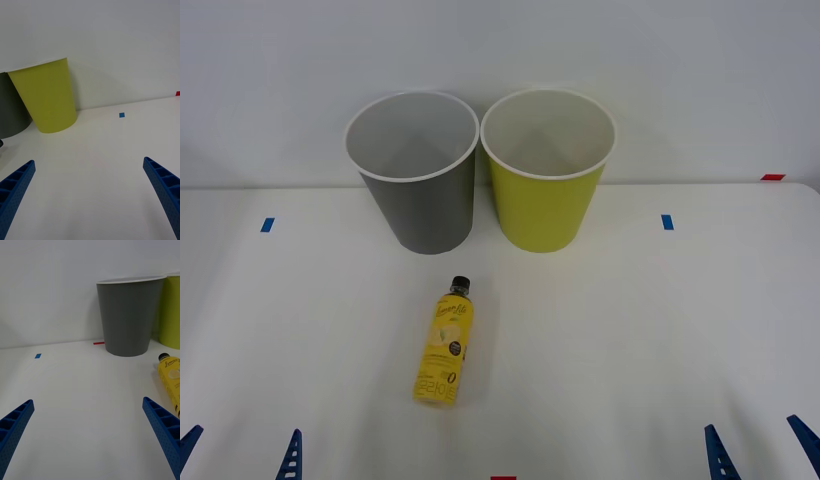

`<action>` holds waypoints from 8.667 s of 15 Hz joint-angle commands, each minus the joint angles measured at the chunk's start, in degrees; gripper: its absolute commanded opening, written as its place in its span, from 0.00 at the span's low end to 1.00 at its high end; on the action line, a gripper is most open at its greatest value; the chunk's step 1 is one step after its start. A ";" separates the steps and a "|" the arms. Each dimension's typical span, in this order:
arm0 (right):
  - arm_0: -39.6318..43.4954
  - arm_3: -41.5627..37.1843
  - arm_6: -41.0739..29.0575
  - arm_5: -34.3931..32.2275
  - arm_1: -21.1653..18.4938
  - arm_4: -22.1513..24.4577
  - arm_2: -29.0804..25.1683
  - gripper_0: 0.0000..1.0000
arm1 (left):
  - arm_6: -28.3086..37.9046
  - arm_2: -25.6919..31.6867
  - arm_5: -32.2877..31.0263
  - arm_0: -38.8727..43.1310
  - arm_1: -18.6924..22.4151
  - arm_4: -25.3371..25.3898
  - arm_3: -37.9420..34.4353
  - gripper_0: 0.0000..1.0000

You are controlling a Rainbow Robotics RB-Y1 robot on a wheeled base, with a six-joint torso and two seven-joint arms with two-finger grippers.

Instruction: Put cans in the gray bin and PET bottles in the light green bin.

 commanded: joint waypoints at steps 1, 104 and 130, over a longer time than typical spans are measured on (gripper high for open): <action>0.00 0.00 0.00 0.00 0.00 0.00 0.00 1.00 | 0.00 0.00 0.00 0.00 0.00 0.00 0.00 1.00; 0.00 0.00 0.00 0.00 0.00 0.00 0.00 1.00 | 10.63 12.92 130.43 -61.87 -2.20 27.51 -24.70 1.00; 0.00 0.00 0.00 0.00 0.00 0.00 0.00 1.00 | 29.36 -8.97 116.45 -65.74 3.87 5.98 -18.37 1.00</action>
